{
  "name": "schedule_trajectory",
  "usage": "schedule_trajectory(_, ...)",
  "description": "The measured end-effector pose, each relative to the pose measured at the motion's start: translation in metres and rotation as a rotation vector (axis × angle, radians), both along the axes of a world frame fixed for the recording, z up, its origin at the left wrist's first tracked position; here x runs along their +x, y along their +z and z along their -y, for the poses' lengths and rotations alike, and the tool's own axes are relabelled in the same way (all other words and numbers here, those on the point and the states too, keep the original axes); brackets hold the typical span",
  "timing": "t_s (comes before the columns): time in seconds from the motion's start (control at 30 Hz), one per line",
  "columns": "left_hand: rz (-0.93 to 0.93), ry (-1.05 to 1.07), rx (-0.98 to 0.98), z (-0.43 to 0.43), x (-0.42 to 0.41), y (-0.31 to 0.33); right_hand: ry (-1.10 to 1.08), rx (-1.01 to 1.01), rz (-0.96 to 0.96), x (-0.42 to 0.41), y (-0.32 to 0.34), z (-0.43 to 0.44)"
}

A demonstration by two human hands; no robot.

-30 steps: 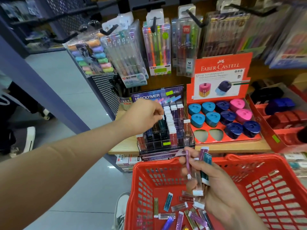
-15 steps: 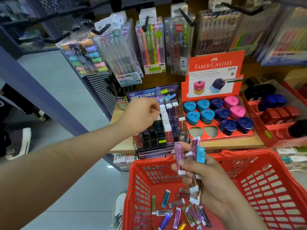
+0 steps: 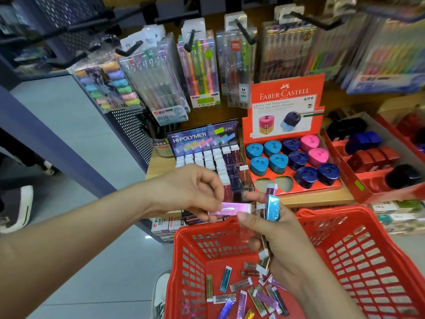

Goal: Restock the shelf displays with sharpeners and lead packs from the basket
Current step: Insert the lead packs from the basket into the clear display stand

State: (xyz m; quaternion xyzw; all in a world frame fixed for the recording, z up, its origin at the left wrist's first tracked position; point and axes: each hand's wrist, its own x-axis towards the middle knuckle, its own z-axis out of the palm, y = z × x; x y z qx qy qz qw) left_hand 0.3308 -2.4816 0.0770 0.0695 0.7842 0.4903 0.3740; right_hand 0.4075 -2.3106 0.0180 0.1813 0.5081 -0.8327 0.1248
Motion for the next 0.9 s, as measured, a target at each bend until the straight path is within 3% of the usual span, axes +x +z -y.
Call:
schedule_trajectory(0.1,-0.048,-0.086,-0.07,-0.001,0.008,-0.005,-0.015,0.002,0.007,-0.003,-0.003,0.003)
schedule_trajectory(0.3,-0.061,0.023,0.027,-0.006,0.007,-0.01,0.05,0.092,-0.065,-0.005,-0.005,0.006)
schedule_trajectory(0.4,-0.126,0.069,0.008,-0.003,0.0,-0.006,0.053,-0.076,0.03,-0.006,-0.004,0.003)
schedule_trajectory(0.5,-0.185,0.293,0.053,0.003,-0.01,-0.008,0.028,-0.357,0.16,-0.005,-0.007,-0.007)
schedule_trajectory(0.57,-0.209,0.402,0.073,0.007,-0.016,-0.011,0.035,-0.428,0.183,-0.003,-0.008,-0.013)
schedule_trajectory(0.9,-0.395,0.462,0.025,0.005,-0.035,-0.008,0.134,-0.277,0.105,0.005,-0.01,-0.026)
